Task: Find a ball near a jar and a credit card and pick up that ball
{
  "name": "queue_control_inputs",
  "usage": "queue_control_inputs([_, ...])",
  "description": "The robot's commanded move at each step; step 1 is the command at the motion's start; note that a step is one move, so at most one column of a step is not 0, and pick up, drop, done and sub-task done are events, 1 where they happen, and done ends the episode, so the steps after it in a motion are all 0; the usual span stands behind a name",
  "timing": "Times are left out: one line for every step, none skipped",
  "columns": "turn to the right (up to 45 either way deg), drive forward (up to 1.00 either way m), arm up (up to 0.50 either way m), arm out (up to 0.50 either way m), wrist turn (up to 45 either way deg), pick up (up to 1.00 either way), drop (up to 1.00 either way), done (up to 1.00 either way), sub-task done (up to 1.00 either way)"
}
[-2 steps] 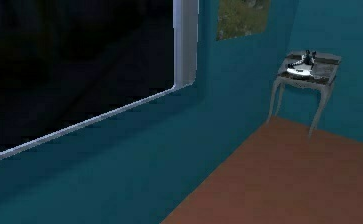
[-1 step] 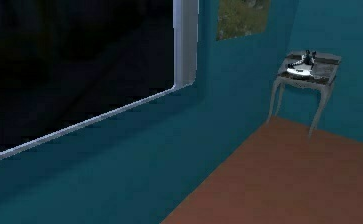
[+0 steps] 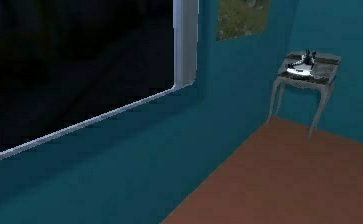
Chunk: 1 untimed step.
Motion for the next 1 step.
queue_control_inputs([0.0, 0.0, 0.0, 0.46, 0.0, 0.0, 0.0, 0.0, 0.0])
